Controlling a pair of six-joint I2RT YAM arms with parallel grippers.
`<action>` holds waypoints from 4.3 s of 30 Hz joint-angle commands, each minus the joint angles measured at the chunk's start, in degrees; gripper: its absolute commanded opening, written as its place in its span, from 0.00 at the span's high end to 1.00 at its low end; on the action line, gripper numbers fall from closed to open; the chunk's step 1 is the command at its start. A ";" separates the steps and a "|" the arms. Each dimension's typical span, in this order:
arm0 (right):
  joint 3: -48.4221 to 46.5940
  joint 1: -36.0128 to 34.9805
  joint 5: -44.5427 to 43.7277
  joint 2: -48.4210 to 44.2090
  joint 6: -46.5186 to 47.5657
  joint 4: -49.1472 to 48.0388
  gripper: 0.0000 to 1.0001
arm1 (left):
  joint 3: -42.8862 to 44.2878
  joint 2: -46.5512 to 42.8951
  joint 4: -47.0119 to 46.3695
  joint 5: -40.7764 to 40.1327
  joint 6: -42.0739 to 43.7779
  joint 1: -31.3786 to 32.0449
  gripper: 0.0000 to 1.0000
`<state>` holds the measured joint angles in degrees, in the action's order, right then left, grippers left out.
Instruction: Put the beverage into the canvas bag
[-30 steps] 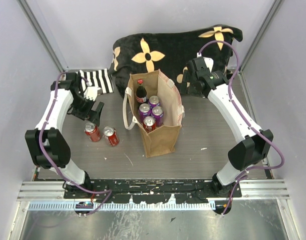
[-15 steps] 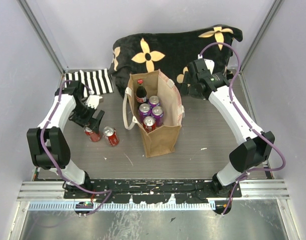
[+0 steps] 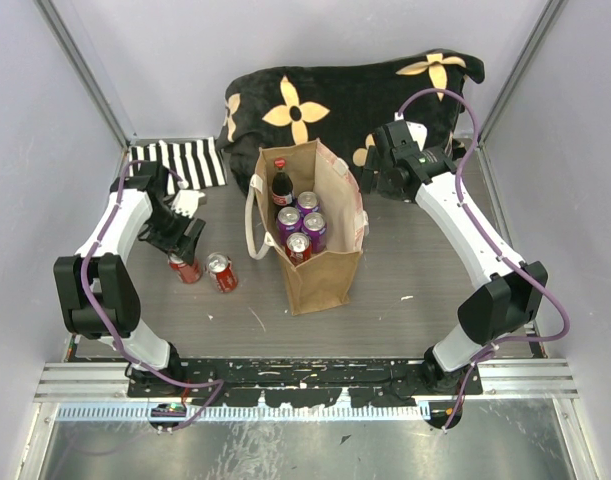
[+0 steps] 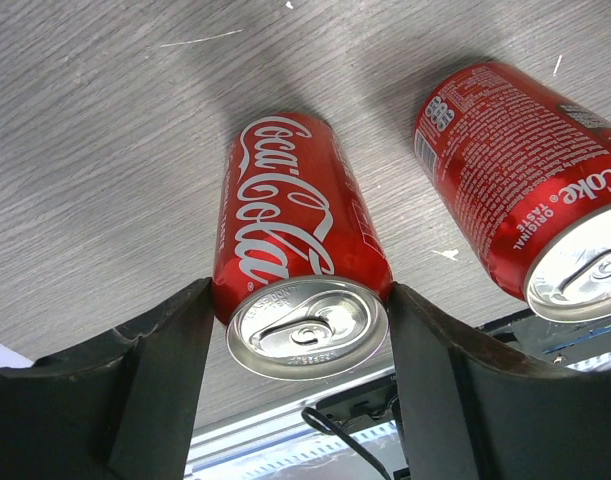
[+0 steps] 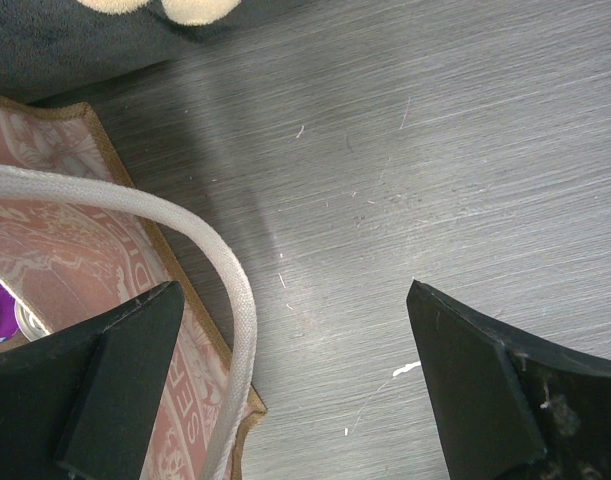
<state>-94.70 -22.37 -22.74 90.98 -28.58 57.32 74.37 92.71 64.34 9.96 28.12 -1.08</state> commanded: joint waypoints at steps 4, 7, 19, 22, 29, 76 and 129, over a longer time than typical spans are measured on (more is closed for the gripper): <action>0.71 0.08 -0.03 -3.61 -1.56 -2.40 0.00 | -1.95 0.75 0.73 -0.71 1.80 0.46 0.15; 0.98 0.13 0.02 -3.86 -1.76 -2.44 0.00 | -2.36 0.72 0.38 -0.73 1.79 0.60 0.15; 0.92 0.11 -0.07 -3.71 -1.49 -2.87 0.00 | 9.75 0.85 1.06 -1.32 -0.85 0.81 1.00; 1.00 0.08 -0.07 -3.54 -1.27 -2.97 0.00 | 21.19 2.47 1.39 -1.75 -2.97 0.77 1.00; 1.59 0.06 -0.02 -3.48 -1.27 -3.46 0.00 | 61.60 15.91 7.14 5.68 -16.26 1.98 1.00; 7.97 0.64 -2.42 -13.28 -2.08 4.66 0.00 | 57.22 24.83 22.34 23.84 16.15 42.44 1.00; 10.42 1.58 -1.34 -16.27 -0.81 2.88 0.00 | 39.50 28.60 20.64 13.19 21.82 50.14 1.00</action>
<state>-81.76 -21.15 -22.22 77.12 -29.47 61.32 115.79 120.62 80.18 23.64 37.04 48.40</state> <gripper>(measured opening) 0.998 0.687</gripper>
